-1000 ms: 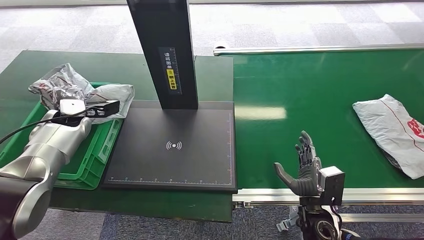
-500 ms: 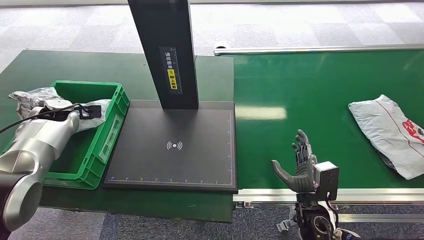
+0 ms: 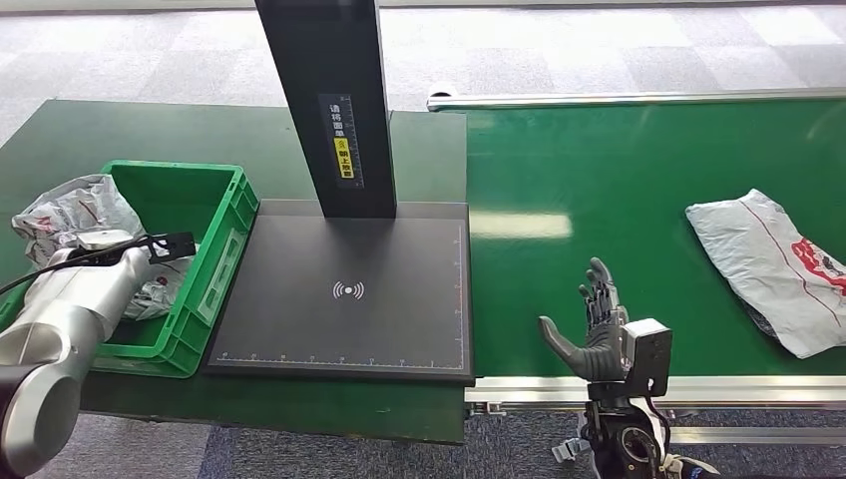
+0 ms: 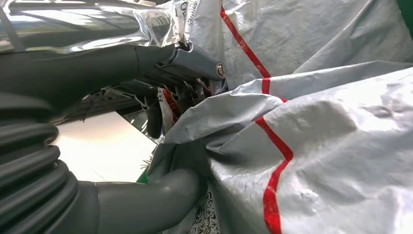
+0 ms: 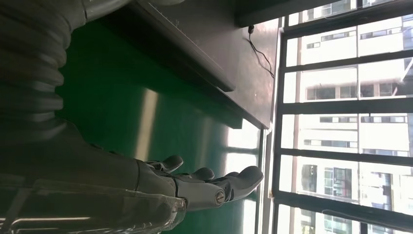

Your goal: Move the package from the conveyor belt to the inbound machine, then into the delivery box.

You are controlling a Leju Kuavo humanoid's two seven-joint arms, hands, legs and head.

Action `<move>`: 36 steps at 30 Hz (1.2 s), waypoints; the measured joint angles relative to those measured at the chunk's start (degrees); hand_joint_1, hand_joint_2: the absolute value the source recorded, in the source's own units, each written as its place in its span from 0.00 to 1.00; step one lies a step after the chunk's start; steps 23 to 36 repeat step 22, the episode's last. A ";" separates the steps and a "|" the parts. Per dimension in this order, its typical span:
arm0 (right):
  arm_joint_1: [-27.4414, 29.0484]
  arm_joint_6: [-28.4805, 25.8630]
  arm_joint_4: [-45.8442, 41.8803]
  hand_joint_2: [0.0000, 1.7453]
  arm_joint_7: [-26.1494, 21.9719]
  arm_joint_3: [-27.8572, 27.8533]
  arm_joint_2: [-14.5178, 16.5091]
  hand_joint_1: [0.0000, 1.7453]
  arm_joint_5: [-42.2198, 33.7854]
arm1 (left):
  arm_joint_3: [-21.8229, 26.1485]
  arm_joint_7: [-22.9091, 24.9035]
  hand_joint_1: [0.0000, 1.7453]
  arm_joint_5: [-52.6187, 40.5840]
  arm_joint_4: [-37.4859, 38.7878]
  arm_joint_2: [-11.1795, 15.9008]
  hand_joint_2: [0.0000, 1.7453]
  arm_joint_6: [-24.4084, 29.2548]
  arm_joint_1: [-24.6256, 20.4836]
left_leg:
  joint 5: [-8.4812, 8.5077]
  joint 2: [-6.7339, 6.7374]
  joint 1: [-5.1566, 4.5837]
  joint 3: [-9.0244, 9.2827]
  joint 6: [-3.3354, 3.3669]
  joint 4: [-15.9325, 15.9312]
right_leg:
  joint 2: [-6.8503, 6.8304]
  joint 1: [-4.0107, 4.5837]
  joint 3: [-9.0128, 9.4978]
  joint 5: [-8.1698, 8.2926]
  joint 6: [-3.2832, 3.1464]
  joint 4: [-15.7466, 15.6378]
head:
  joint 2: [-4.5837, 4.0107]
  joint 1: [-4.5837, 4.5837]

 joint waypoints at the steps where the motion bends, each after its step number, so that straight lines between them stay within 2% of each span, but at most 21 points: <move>1: 0.00 -0.01 0.03 1.00 0.00 0.05 0.00 0.00 0.00 | 0.16 0.00 0.53 0.00 0.03 0.00 1.00 0.00 0.00 | 0.00 0.00 0.00 0.00 0.00 0.00 | 0.00 0.00 0.00 0.00 0.00 0.00 | 0.00 0.00; 6: 0.00 -0.02 0.14 1.00 0.00 0.28 0.00 0.00 0.00 | 0.55 0.01 0.53 -0.01 0.10 0.00 1.00 0.01 0.00 | 0.00 0.00 0.00 0.00 0.00 0.00 | 0.00 0.00 0.00 0.00 0.00 0.00 | 0.01 -0.01; 10: 0.00 -0.03 0.16 1.00 0.00 0.34 -0.01 0.00 -0.01 | 0.58 -0.10 0.00 0.00 0.12 0.00 1.00 0.13 0.02 | 0.00 0.00 0.00 0.00 0.00 0.00 | 0.00 0.00 -0.01 0.00 0.00 0.00 | 0.00 -0.01; 13: 0.06 -0.19 0.15 1.00 0.02 0.34 -0.02 0.00 -0.14 | 0.60 -0.95 0.00 -0.25 0.12 -0.03 1.00 2.17 0.19 | 0.00 0.00 0.00 0.01 0.00 0.00 | 0.00 0.00 -0.01 0.00 0.00 0.00 | 0.00 -0.01; 15: 0.17 -0.37 0.14 1.00 0.17 0.33 -0.03 0.00 -0.25 | 0.60 -1.51 0.00 -0.98 0.11 -0.10 0.50 4.92 0.30 | 0.00 0.00 0.00 0.02 0.00 0.01 | 0.00 0.00 -0.01 0.00 0.00 0.00 | 0.00 0.01; 17: 0.45 -0.60 -0.04 1.00 0.46 0.32 -0.04 0.00 -0.32 | 0.60 -1.96 0.00 -1.71 -0.06 -0.21 0.00 9.82 0.40 | 0.00 0.00 0.00 0.02 0.00 0.01 | 0.00 0.00 -0.01 0.00 0.00 0.00 | -0.01 0.01; 21: 2.28 -0.76 -1.75 1.00 1.09 0.32 -0.03 0.00 -0.45 | 1.38 -6.47 0.00 -0.46 -1.45 -0.32 0.00 30.56 0.88 | 0.00 0.01 0.00 0.01 0.00 0.01 | 0.00 0.00 -0.01 0.00 0.00 0.00 | -0.01 -0.01; 22: 2.55 -0.76 -2.02 1.00 1.16 0.32 -0.03 0.00 -0.46 | 1.61 -7.35 0.00 -0.09 -1.66 -0.32 0.00 33.23 0.93 | -0.01 0.02 0.00 0.01 0.00 0.01 | 0.00 -0.01 -0.01 0.00 0.00 0.00 | -0.01 -0.01; 36: 2.55 -0.76 -2.02 1.00 1.16 0.32 -0.03 0.00 -0.46 | 1.61 -7.35 0.00 -0.09 -1.66 -0.32 0.00 33.23 0.93 | -0.01 0.02 0.00 0.01 0.00 0.01 | 0.00 -0.01 -0.01 0.00 0.00 0.00 | -0.01 -0.01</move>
